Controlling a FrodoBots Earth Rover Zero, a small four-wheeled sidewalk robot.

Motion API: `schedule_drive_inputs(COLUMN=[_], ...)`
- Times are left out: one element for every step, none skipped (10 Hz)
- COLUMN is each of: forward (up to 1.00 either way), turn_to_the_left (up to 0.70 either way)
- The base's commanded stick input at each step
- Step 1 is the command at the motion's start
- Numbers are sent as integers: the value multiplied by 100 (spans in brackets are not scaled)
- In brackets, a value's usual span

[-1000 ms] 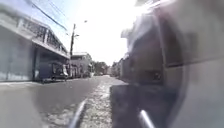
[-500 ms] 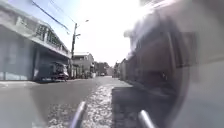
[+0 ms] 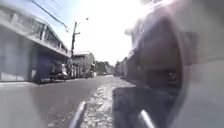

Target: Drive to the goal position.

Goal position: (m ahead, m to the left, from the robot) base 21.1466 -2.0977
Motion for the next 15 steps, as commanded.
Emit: schedule_drive_inputs(forward=[85,85,85,85,85,85,85,85,85,85,85,85,85,85,85], turn_to_the_left=[0,0,0,0,0,0,0,0,-13,-29,-34,-34,-34,-15,0])
